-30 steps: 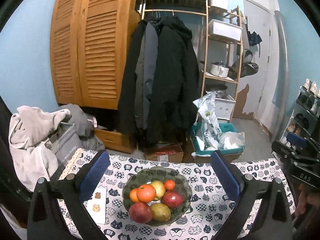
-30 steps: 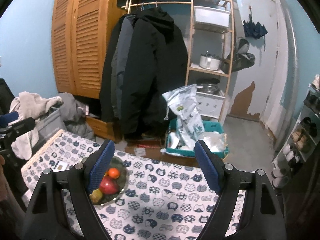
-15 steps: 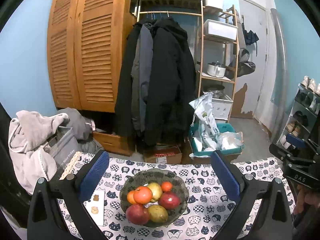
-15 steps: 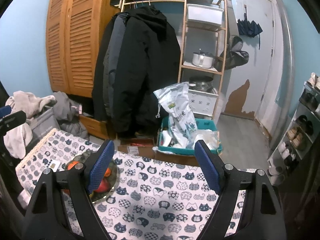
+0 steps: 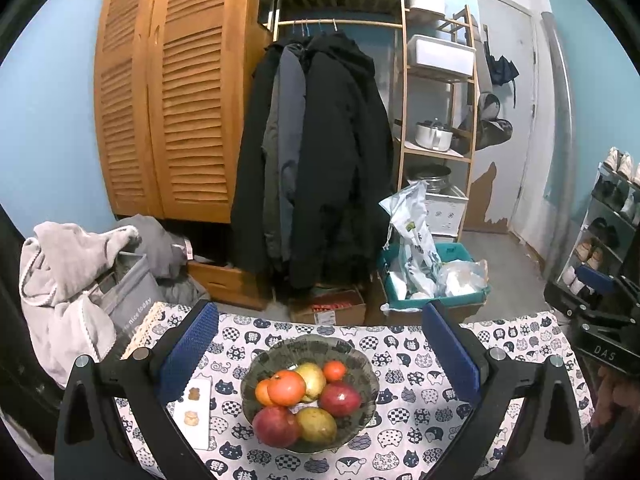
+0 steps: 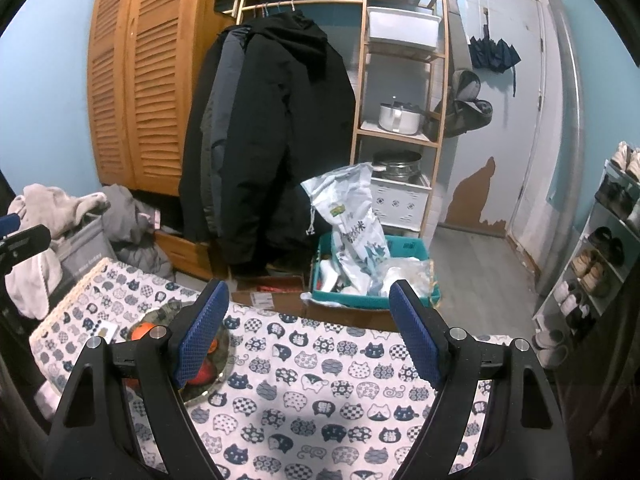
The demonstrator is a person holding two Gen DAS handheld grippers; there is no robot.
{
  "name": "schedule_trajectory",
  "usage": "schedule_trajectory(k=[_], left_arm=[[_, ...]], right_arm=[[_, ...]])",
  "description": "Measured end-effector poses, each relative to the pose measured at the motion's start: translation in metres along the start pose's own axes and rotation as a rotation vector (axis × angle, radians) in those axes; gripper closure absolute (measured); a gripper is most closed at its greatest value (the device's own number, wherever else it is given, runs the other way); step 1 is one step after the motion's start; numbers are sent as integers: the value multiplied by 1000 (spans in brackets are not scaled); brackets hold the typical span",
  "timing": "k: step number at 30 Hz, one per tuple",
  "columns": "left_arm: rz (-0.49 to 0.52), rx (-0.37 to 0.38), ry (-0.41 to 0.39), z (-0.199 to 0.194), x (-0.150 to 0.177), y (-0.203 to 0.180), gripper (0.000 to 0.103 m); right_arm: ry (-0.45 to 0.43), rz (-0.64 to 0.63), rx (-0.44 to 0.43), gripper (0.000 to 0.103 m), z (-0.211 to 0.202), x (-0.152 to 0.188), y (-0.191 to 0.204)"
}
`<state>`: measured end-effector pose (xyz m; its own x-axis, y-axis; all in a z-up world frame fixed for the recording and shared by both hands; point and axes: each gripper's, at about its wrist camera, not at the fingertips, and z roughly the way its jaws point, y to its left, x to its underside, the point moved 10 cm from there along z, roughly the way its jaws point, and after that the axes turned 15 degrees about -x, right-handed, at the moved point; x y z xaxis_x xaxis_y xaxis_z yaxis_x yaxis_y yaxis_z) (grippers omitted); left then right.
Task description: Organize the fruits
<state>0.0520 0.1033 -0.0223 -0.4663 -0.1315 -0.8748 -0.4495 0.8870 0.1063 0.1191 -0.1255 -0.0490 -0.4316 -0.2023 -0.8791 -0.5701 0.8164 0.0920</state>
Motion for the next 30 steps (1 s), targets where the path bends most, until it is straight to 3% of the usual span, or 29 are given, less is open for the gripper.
schedule_trajectory(k=[30], left_arm=[[-32,-18,26,0,0,5,1]], right_arm=[[-3,-9,5,22,-1,0,0]])
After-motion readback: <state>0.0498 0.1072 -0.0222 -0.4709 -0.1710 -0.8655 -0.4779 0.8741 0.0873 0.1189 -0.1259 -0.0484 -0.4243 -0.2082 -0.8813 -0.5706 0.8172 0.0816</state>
